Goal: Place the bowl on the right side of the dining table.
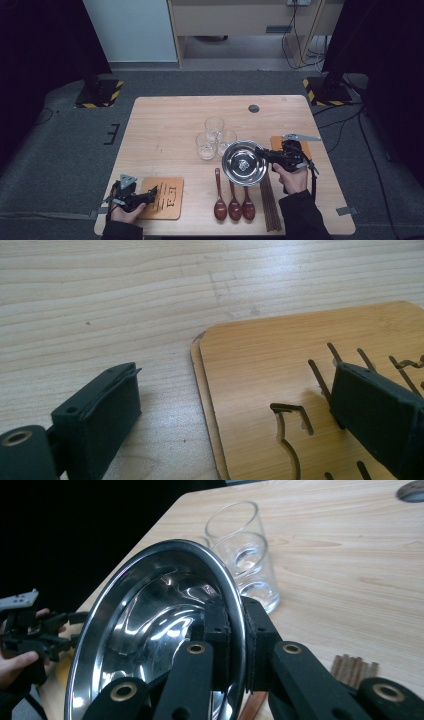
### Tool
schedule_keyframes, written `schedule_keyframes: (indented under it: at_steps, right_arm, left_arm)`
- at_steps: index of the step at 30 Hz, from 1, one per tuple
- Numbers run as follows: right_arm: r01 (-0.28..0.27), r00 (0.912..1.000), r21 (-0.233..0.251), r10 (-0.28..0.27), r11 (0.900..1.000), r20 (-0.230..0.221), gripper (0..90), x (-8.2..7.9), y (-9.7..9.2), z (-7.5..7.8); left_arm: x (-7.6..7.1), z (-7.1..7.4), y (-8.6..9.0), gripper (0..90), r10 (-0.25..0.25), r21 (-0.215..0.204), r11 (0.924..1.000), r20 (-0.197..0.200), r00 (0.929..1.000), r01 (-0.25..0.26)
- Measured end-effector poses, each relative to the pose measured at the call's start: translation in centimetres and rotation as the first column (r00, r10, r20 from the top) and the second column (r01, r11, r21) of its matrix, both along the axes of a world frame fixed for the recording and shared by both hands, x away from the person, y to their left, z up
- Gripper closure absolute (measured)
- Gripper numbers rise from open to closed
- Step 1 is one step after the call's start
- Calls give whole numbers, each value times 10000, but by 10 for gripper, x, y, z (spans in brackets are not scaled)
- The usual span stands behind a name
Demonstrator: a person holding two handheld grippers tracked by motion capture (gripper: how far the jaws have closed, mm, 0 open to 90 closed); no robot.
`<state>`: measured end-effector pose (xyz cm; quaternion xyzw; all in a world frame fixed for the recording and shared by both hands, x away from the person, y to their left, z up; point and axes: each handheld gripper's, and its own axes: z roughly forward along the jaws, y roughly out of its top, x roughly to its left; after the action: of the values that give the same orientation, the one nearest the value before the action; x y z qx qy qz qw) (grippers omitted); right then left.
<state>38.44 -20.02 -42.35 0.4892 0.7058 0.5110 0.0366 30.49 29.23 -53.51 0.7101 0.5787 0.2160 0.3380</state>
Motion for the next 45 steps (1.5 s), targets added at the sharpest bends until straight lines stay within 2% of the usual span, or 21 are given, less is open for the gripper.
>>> schedule_keyframes:
  at_steps: [11,27,45]
  right_arm:
    - [743,9972,47,-743,9972,85,836,7,-21,1]
    - [1588,9873,9,-1588,9873,114,836,18,-44,-1]
    - [2640,9645,-42,-2640,9645,46,836,34,-72,-6]
  left_arm:
    - [0,0,0,52,-1,2,10000,-2,10000,1]
    - [0,0,0,51,-17,29,10000,-20,10000,17]
    - [0,0,0,51,-17,29,10000,-21,10000,17]
